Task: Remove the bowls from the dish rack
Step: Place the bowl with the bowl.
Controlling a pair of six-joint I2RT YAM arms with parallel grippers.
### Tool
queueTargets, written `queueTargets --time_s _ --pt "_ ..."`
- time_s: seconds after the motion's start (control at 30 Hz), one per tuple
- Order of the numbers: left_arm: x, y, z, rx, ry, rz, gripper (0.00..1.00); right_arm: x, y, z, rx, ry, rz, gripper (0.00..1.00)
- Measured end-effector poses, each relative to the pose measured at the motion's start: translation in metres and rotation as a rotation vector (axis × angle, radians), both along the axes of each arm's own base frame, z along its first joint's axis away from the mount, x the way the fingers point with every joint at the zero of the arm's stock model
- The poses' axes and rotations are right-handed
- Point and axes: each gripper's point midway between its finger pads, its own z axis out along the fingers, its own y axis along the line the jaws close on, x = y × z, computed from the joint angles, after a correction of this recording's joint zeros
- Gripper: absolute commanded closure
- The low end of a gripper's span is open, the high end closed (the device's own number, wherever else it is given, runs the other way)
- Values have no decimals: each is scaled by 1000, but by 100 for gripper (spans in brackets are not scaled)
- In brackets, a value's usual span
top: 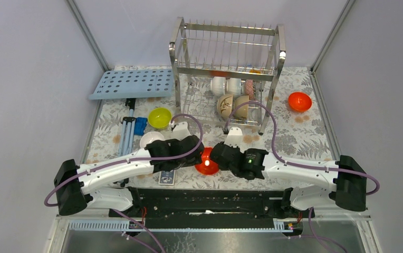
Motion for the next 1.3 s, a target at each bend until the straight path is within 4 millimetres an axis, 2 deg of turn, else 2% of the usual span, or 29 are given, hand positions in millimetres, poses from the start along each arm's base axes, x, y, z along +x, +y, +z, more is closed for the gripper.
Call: queueTargets --time_s 0.07,0.1,0.33,0.5,0.7,0.93,1.07,1.17,1.3 --pt "2 -2 2 0 -12 -17 5 -4 -7 -3 -31 8 18 100" --pt "2 -2 3 -4 -18 -24 2 -6 -12 -5 -49 12 26 100" --pt "4 -4 24 -88 -90 -64 1 -25 -67 3 -110 15 47 100" --pt "7 1 25 -105 -122 -64 1 -27 -102 7 -187 6 6 100" --pt "11 7 16 -82 -126 -56 1 -6 -150 2 -287 50 -146 100" --pt "11 10 8 -75 -124 -52 1 15 -200 25 -185 19 -374 100" --pt "14 9 10 -84 -140 -56 1 21 -225 25 -184 47 -478 100" --pt "16 7 11 -86 -152 -63 1 26 -252 22 -178 82 -608 100" --pt "20 6 11 -88 -170 -73 1 32 -287 28 -135 60 -786 100"
